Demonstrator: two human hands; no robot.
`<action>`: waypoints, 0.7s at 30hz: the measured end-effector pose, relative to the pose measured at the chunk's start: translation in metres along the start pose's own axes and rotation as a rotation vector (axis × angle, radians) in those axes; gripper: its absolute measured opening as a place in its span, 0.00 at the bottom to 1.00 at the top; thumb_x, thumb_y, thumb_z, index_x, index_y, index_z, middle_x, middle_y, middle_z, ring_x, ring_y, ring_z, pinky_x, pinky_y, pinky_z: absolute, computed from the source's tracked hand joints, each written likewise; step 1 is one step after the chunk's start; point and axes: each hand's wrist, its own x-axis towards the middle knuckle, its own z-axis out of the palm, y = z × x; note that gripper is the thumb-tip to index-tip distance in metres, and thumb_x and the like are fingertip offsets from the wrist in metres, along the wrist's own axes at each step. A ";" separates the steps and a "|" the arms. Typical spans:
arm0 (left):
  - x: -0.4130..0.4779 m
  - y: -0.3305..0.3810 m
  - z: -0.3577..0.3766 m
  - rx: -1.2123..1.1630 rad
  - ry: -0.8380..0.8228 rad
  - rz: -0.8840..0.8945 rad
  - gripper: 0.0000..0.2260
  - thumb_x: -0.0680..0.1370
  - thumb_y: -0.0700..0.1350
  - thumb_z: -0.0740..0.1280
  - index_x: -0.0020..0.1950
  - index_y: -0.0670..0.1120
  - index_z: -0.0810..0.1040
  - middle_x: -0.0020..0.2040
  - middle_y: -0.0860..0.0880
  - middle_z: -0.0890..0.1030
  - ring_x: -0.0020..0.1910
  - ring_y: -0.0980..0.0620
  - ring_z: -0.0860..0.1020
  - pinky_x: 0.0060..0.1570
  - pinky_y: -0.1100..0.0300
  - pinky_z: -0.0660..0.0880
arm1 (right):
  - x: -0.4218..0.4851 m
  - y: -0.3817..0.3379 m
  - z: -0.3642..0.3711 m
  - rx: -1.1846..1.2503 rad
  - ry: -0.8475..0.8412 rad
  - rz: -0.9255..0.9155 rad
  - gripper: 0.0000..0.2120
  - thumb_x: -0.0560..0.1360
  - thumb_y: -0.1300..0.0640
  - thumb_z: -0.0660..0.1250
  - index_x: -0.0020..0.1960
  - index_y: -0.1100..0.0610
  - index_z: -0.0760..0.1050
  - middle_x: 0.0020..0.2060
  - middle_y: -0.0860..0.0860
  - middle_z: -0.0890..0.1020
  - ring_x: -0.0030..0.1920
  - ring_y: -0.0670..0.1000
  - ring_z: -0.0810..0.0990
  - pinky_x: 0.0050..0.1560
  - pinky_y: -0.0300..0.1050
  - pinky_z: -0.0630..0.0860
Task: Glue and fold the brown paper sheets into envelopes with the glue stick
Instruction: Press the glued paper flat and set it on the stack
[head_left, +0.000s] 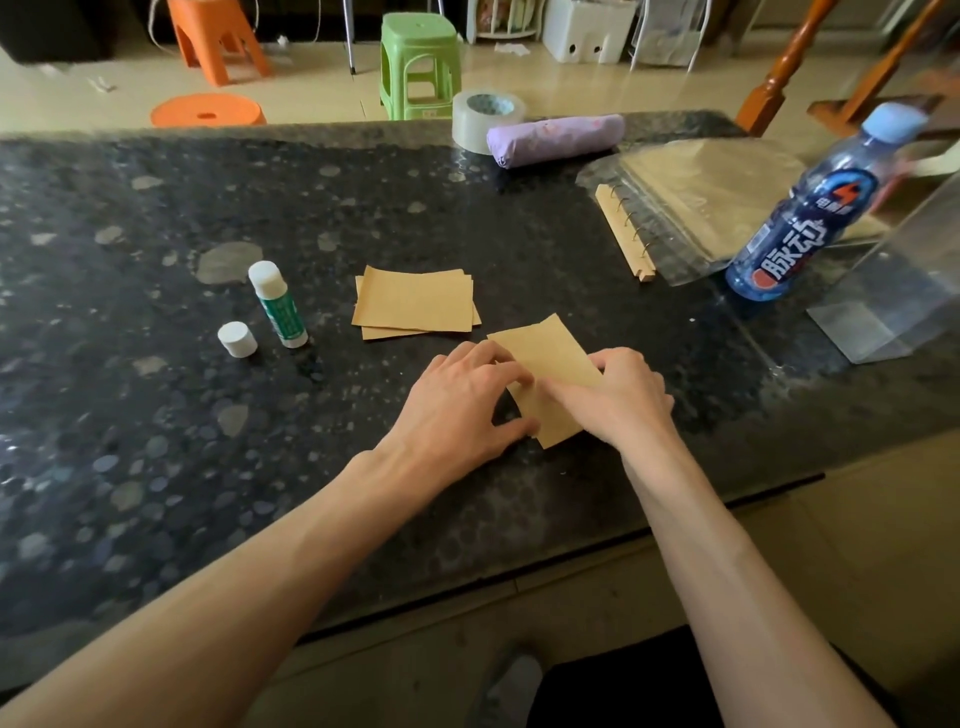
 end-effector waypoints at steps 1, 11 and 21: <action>0.000 0.000 0.000 -0.001 0.007 0.003 0.22 0.78 0.61 0.72 0.69 0.55 0.78 0.70 0.54 0.74 0.69 0.52 0.72 0.68 0.53 0.70 | 0.000 -0.001 0.002 -0.009 0.000 -0.001 0.27 0.74 0.37 0.74 0.66 0.53 0.79 0.67 0.55 0.77 0.71 0.61 0.70 0.69 0.58 0.66; -0.002 0.000 0.002 -0.020 0.036 0.004 0.24 0.76 0.60 0.73 0.69 0.53 0.78 0.69 0.52 0.75 0.67 0.51 0.74 0.67 0.53 0.73 | 0.000 0.000 0.008 0.018 0.013 0.004 0.26 0.74 0.42 0.76 0.67 0.53 0.77 0.63 0.54 0.81 0.66 0.59 0.76 0.69 0.60 0.71; -0.003 -0.002 0.001 0.001 0.011 0.023 0.23 0.77 0.61 0.72 0.70 0.54 0.78 0.71 0.53 0.74 0.69 0.53 0.72 0.68 0.53 0.72 | -0.003 -0.002 0.007 0.068 0.044 0.034 0.31 0.72 0.40 0.78 0.69 0.50 0.72 0.66 0.54 0.75 0.71 0.59 0.69 0.71 0.59 0.65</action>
